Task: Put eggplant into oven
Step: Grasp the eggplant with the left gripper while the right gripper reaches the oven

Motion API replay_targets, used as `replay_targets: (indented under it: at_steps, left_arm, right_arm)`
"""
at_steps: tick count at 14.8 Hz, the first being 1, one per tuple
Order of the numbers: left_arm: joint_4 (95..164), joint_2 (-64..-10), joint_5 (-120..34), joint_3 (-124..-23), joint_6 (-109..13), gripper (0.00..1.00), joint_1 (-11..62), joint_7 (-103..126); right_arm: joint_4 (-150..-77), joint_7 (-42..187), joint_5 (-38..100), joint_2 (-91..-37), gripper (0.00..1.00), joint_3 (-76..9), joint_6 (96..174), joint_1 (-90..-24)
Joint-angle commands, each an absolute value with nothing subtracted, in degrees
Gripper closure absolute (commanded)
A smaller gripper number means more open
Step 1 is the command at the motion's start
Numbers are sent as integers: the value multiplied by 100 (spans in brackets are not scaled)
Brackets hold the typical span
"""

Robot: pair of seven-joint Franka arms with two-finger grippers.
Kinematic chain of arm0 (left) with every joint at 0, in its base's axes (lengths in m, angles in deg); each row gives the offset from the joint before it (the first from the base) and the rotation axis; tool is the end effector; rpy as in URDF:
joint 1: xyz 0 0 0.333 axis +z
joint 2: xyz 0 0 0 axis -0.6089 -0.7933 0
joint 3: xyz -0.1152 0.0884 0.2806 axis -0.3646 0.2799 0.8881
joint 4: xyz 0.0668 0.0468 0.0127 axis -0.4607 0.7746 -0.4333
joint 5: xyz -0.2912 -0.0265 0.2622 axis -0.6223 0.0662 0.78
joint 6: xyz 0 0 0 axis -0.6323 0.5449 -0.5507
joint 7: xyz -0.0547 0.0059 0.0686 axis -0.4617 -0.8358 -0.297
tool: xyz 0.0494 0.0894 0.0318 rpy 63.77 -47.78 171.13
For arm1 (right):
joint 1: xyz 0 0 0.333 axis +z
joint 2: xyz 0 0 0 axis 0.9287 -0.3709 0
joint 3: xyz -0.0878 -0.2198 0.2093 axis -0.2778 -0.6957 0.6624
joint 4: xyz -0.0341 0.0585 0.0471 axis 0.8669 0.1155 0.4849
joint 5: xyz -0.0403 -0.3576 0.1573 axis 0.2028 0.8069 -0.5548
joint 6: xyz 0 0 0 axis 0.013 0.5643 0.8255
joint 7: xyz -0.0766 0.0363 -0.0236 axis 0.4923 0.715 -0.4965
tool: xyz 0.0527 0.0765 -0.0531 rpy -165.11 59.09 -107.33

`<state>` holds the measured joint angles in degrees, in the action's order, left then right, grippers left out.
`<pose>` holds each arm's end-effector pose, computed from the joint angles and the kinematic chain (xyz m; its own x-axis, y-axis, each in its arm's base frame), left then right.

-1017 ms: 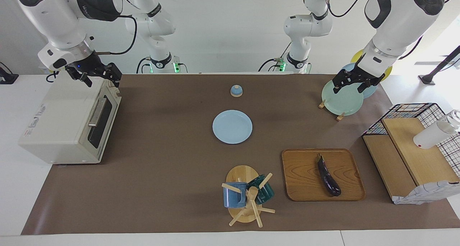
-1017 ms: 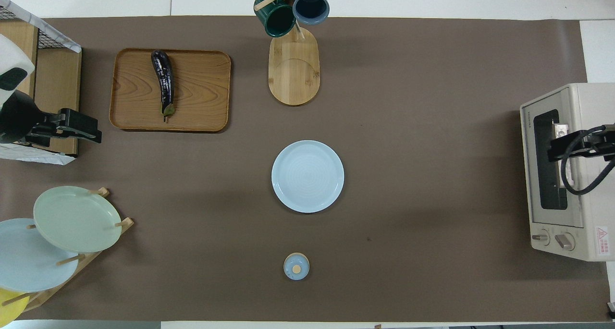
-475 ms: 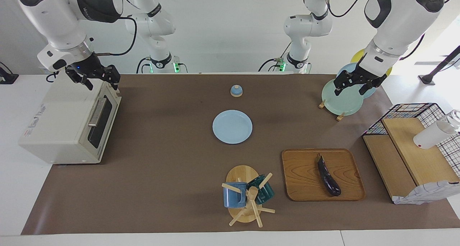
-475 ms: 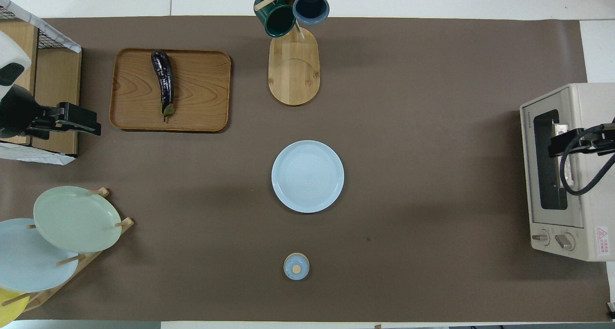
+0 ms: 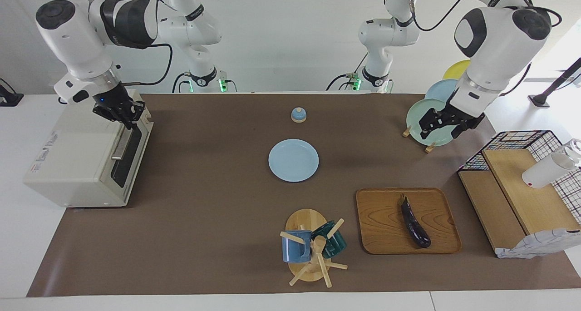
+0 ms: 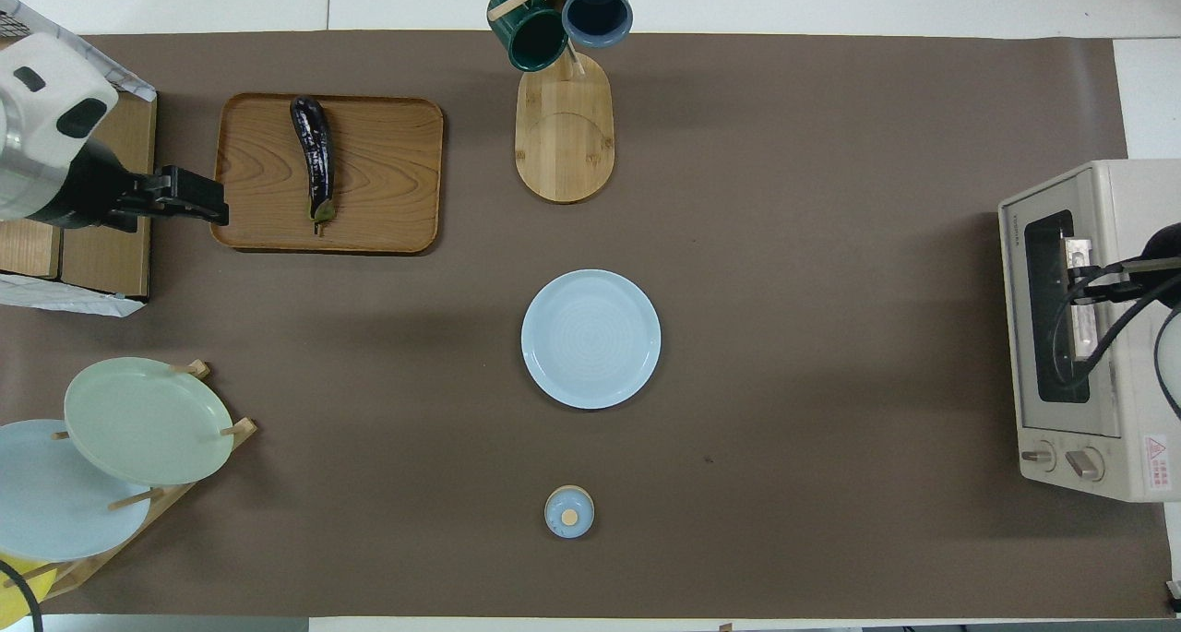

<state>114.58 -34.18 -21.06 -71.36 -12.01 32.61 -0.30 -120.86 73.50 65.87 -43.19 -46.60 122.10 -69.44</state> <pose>0.5982 -0.0649 0.5383 0.9996 -0.0256 0.0110 -0.0262 -0.9980 0.0581 0.5248 -0.0768 0.5217 0.9994 0.0150 -0.0325 0.0169 -0.9981 0.0591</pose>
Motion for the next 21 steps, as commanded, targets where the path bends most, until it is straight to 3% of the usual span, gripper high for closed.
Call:
replay_targets:
  at_steps: [1,9,16,21]
  left_arm:
    - [11255,-4149,-1994,-7110,-1767,0,3215,-41]
    - [10202,-6197,-1985,-7110,-3288,0,3109,-340]
    - [10612,-6296,-2046,-7110,-4133,0,3074,-340]
    - [10859,-6208,-2125,-7119,-4098,1,2960,-331]
  right_arm:
    - [-12447,7510,6750,-4245,100,-4632,12589,-7174]
    - [-12904,7440,6768,-4254,100,-4632,12994,-7456]
    - [-13054,7484,6698,-4271,100,-4614,13047,-7324]
    - [-13265,7633,6671,-4490,100,-4614,13740,-6947]
